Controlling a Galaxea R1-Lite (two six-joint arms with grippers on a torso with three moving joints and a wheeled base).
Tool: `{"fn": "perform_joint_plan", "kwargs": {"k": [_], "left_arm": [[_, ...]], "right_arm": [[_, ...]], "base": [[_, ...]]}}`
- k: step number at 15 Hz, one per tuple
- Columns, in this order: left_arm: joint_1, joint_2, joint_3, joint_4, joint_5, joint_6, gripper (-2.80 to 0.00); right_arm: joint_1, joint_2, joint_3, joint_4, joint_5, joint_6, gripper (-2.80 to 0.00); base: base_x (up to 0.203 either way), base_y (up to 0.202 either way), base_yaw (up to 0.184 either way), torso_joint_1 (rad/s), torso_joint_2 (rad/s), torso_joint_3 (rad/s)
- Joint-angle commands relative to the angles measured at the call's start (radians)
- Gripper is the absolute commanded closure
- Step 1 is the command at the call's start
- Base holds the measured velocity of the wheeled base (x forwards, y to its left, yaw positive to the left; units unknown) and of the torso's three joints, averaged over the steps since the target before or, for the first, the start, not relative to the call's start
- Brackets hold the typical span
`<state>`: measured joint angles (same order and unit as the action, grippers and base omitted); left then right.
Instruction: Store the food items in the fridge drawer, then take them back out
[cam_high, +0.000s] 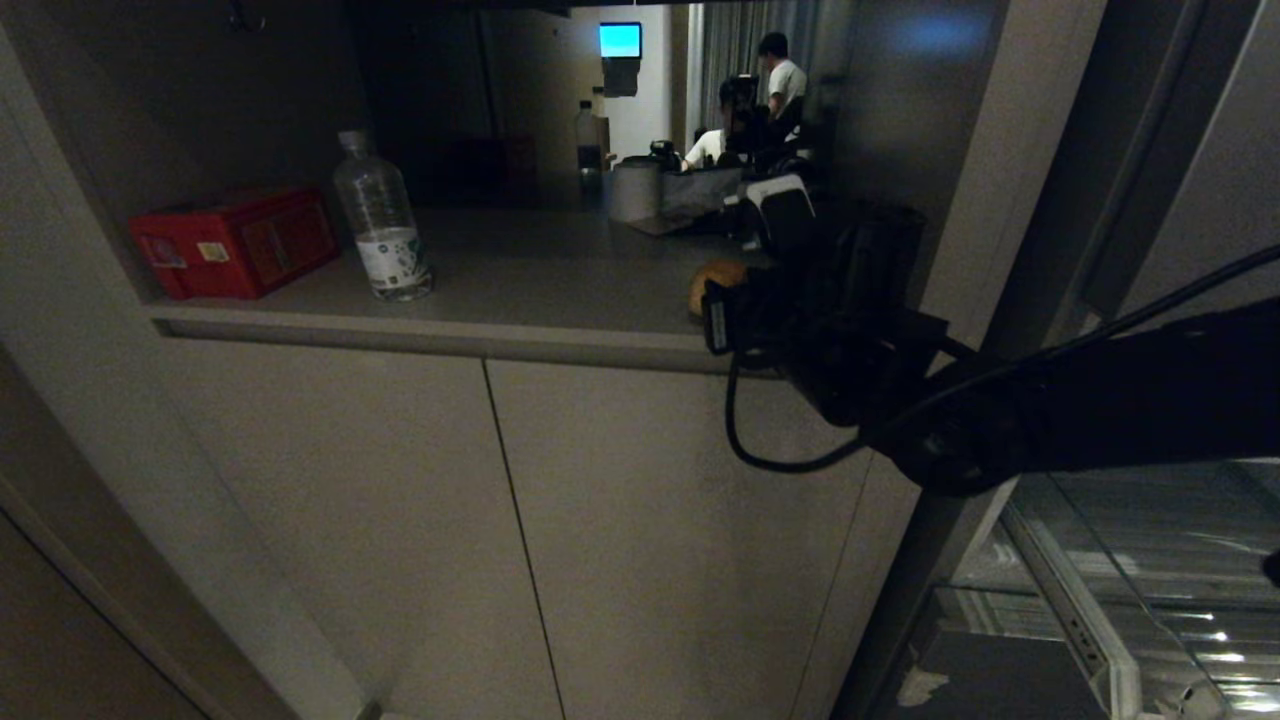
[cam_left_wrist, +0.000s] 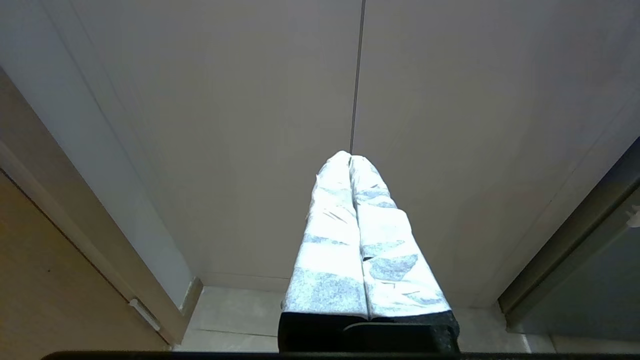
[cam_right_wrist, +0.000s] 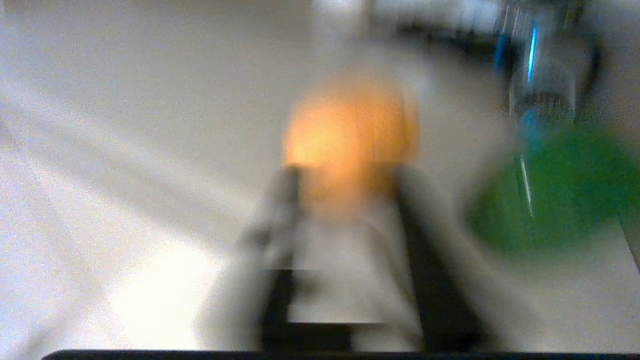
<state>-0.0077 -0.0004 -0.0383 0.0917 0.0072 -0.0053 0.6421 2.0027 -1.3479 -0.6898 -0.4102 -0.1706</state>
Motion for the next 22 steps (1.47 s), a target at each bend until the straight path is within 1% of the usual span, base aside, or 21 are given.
{"fn": "perform_joint_plan", "kwargs": {"k": [1,3,5,7,8,11,17,18,20,22], "left_arm": [[0.000,0.000,0.000,0.000,0.000,-0.001,0.00],[0.000,0.000,0.000,0.000,0.000,-0.001,0.00],[0.000,0.000,0.000,0.000,0.000,-0.001,0.00],[-0.001,0.000,0.000,0.000,0.000,-0.001,0.00],[-0.001,0.000,0.000,0.000,0.000,-0.001,0.00],[0.000,0.000,0.000,0.000,0.000,-0.001,0.00],[0.000,0.000,0.000,0.000,0.000,-0.001,0.00],[0.000,0.000,0.000,0.000,0.000,-0.001,0.00],[0.000,0.000,0.000,0.000,0.000,-0.001,0.00],[0.000,0.000,0.000,0.000,0.000,-0.001,0.00]], "right_arm": [[0.006,-0.250,0.296,-0.016,-0.004,0.003,0.00],[0.008,-0.397,0.519,-0.071,-0.005,0.021,0.00],[0.009,-0.505,0.692,-0.138,-0.005,0.034,0.00],[0.010,-0.595,0.826,-0.188,-0.002,0.044,0.00],[0.010,-0.629,0.870,-0.201,0.000,0.050,0.00],[0.010,-0.679,0.934,-0.209,0.001,0.067,0.00],[0.008,-0.727,0.981,-0.208,-0.002,0.079,0.00],[0.008,-0.738,1.005,-0.206,-0.004,0.092,0.00],[-0.006,-0.751,1.033,-0.200,-0.011,0.153,0.00],[-0.073,-0.741,1.047,-0.178,-0.028,0.192,0.00]], "base": [[0.000,0.000,0.000,0.000,0.00,0.000],[0.000,0.000,0.000,0.000,0.00,0.000],[0.000,0.000,0.000,0.000,0.00,0.000],[0.000,0.000,0.000,0.000,0.00,0.000],[0.000,0.000,0.000,0.000,0.00,0.000],[0.000,0.003,-0.032,0.000,0.00,0.001],[0.003,0.007,-0.171,0.001,0.00,0.003],[-0.002,0.010,-0.177,0.002,0.00,0.002],[0.003,0.010,-0.177,0.004,0.00,0.000],[0.000,0.005,-0.177,-0.001,0.01,-0.002]]}}
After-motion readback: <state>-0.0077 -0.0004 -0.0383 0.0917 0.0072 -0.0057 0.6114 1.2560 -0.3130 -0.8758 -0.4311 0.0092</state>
